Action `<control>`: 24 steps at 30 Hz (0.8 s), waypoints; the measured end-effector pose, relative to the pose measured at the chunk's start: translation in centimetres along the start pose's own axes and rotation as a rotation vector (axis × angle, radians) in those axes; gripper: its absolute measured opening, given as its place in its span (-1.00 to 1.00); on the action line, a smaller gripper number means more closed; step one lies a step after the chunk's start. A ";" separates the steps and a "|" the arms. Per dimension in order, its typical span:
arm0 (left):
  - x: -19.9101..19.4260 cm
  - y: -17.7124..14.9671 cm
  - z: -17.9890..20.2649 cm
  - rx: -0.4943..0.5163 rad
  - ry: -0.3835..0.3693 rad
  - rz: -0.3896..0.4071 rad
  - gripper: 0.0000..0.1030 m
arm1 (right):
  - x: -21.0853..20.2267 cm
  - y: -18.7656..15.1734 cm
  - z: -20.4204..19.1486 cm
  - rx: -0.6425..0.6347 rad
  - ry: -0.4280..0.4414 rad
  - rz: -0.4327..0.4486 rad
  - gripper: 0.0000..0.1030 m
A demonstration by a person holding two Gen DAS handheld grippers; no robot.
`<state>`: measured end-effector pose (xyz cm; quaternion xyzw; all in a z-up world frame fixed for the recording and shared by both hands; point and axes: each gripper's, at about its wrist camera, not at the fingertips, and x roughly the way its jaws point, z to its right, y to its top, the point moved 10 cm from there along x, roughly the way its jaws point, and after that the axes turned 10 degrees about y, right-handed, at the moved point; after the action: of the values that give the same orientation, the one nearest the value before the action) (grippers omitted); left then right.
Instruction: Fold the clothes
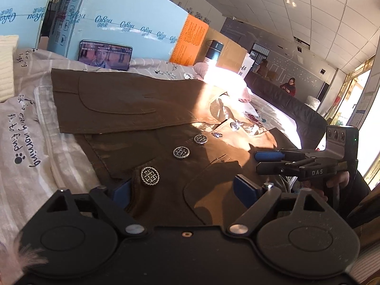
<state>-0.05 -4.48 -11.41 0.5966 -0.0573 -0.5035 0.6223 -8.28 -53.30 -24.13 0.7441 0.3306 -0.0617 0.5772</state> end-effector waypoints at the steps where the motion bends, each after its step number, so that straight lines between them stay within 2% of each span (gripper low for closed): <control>1: 0.1 -0.1 0.1 0.029 0.029 -0.002 0.06 | 0.0 0.1 0.0 -0.001 -0.001 0.000 0.46; 2: 0.2 -0.1 0.1 0.059 0.057 0.003 -0.10 | 0.0 0.2 0.0 -0.002 -0.002 0.001 0.46; 4: 0.0 0.0 0.0 0.080 0.084 0.011 -0.56 | -0.1 0.4 0.0 -0.001 -0.004 0.007 0.46; 5: -0.2 0.3 0.0 0.088 0.095 0.023 -0.65 | -0.1 0.5 0.1 0.000 -0.005 0.012 0.46; 6: -0.4 0.7 0.0 0.102 0.114 0.043 -0.83 | -0.2 0.6 0.1 0.002 -0.006 0.017 0.46; 7: -0.8 1.3 -0.2 0.115 0.137 0.071 -0.88 | -0.2 0.7 0.2 0.002 -0.010 0.021 0.46; 11: -1.8 3.8 -1.3 0.138 0.209 0.153 -0.90 | -0.8 1.6 0.8 -0.012 -0.046 0.049 0.46; 16: -1.1 3.8 -2.9 0.053 0.164 0.113 -0.89 | -1.5 2.6 1.7 -0.001 -0.069 0.085 0.48; 24: 0.4 3.3 -5.5 0.015 0.291 0.090 -0.89 | -1.0 3.1 2.2 -0.007 -0.083 0.087 0.50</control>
<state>5.64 -1.71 -10.51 0.6646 0.0030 -0.3829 0.6416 -6.71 -56.09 -21.84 0.7526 0.2738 -0.0664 0.5952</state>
